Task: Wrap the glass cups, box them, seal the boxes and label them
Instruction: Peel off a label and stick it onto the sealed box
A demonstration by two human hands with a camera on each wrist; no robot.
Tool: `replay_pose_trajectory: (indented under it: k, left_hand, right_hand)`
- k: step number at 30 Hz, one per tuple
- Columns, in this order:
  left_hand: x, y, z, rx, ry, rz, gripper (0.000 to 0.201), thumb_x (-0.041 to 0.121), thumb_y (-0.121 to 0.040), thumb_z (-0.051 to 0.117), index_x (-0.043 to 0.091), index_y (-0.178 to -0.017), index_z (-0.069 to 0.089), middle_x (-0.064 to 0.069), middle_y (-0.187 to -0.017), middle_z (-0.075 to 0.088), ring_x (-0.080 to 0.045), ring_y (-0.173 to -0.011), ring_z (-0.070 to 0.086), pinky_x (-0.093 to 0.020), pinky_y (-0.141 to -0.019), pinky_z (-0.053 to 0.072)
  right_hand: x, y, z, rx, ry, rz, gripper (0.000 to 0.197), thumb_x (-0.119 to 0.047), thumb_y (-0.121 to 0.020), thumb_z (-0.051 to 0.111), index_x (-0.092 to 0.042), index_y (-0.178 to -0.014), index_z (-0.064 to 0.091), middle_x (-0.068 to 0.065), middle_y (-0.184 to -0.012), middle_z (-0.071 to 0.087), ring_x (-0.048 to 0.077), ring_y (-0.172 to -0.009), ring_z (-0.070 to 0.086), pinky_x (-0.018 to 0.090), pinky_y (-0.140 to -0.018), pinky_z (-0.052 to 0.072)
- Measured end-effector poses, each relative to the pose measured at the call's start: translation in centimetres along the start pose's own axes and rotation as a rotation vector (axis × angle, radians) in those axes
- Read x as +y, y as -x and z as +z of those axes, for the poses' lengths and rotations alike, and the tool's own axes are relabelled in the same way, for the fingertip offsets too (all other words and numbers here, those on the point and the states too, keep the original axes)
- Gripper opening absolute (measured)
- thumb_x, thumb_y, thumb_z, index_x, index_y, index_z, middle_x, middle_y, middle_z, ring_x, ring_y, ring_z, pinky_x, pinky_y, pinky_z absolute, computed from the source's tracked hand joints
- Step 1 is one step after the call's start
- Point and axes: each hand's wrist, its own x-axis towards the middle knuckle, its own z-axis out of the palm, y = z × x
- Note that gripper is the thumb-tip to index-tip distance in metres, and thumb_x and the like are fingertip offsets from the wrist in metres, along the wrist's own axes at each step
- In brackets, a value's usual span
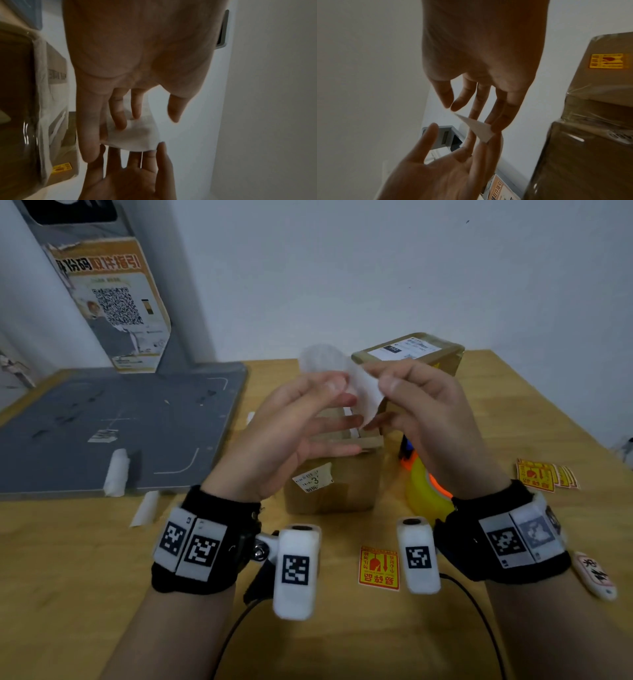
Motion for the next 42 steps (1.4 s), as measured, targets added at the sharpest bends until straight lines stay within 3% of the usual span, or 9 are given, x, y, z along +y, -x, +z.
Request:
replay_pose_trajectory:
  k: [5,7,12,15,18,23,29,34,42]
  left_hand:
    - [-0.6,-0.4,0.0,0.085,-0.044,0.041,0.050,0.026,-0.097,0.069,0.011,-0.140,0.048,-0.017,-0.127,0.066,-0.033,-0.107,0.073,-0.049,-0.077,0.062]
    - [-1.0,-0.8,-0.2,0.133,-0.048,0.063,0.043,0.018,-0.100,0.065,0.015,-0.139,0.047,-0.016,-0.127,0.066,-0.033,-0.107,0.073,-0.051,-0.077,0.063]
    - [-0.8,-0.9,-0.8,0.087,0.028,0.147,0.043,0.001,-0.101,0.056,0.029,-0.133,0.052,-0.006,-0.117,0.065,-0.027,-0.100,0.073,-0.045,-0.073,0.061]
    - [-0.6,-0.7,-0.8,-0.029,0.033,0.193,0.044,0.002,-0.101,0.053,0.032,-0.133,0.050,-0.005,-0.113,0.064,-0.032,-0.099,0.073,-0.043,-0.071,0.061]
    - [-0.5,-0.6,-0.6,-0.088,0.054,0.205,0.047,0.003,-0.101,0.054,0.033,-0.136,0.050,-0.010,-0.117,0.065,-0.044,-0.099,0.071,-0.041,-0.067,0.061]
    - [-0.4,-0.4,-0.5,-0.069,0.032,0.187,0.046,0.002,-0.100,0.056,0.033,-0.134,0.056,-0.003,-0.121,0.071,-0.034,-0.096,0.074,-0.039,-0.065,0.063]
    - [-0.6,-1.1,-1.4,0.145,-0.054,0.078,0.032,0.007,-0.097,0.065,0.018,-0.127,0.065,-0.005,-0.113,0.077,-0.026,-0.099,0.076,-0.042,-0.074,0.065]
    - [-0.9,-1.7,-2.4,0.259,-0.149,0.056,0.030,0.008,-0.095,0.069,0.015,-0.124,0.068,0.000,-0.105,0.079,-0.021,-0.097,0.076,-0.044,-0.088,0.062]
    - [-1.1,-1.8,-2.8,0.385,-0.255,0.127,0.035,0.003,-0.094,0.070,0.019,-0.122,0.058,-0.001,-0.108,0.072,-0.016,-0.089,0.076,-0.023,-0.063,0.059]
  right_hand:
    - [0.0,0.3,-0.4,-0.269,0.269,-0.237,0.002,-0.010,-0.091,0.070,-0.009,-0.090,0.071,0.015,-0.123,0.071,0.033,-0.115,0.067,0.057,-0.087,0.055]
    - [-0.1,0.4,-0.4,-0.233,0.242,-0.227,0.005,-0.008,-0.093,0.067,-0.009,-0.091,0.072,0.014,-0.120,0.073,0.033,-0.112,0.068,0.053,-0.086,0.057]
    - [-0.5,-0.3,-0.9,0.184,0.279,0.187,0.034,-0.038,-0.104,0.056,-0.016,-0.090,0.079,0.003,-0.088,0.075,0.019,-0.071,0.060,0.032,-0.053,0.041]
    - [-0.4,-0.7,-1.1,0.015,0.220,0.466,0.074,-0.070,-0.100,0.038,-0.009,-0.101,0.080,0.005,-0.080,0.067,0.017,-0.060,0.047,0.030,-0.050,0.021]
    - [-0.6,-1.0,-0.5,-0.166,0.076,0.543,0.098,-0.077,-0.098,0.025,0.010,-0.122,0.064,0.005,-0.079,0.061,0.014,-0.058,0.043,0.030,-0.051,0.015]
    - [-0.8,-2.4,-0.1,-0.054,-0.120,0.455,0.067,-0.057,-0.101,0.051,-0.001,-0.135,0.062,0.002,-0.083,0.059,0.013,-0.062,0.046,0.027,-0.049,0.025]
    - [-1.1,-4.0,0.0,0.155,0.084,0.302,0.014,-0.023,-0.093,0.075,-0.011,-0.098,0.070,0.003,-0.078,0.070,0.015,-0.054,0.048,0.025,-0.044,0.031]
    - [-1.3,-5.0,0.4,0.175,0.344,0.151,0.012,-0.016,-0.089,0.080,-0.012,-0.096,0.071,0.004,-0.075,0.077,0.016,-0.045,0.051,0.023,-0.041,0.040]
    - [-0.9,-6.9,-0.4,0.132,0.400,0.172,0.021,-0.028,-0.095,0.074,-0.007,-0.101,0.072,0.004,-0.074,0.076,0.018,-0.043,0.052,0.025,-0.040,0.036]
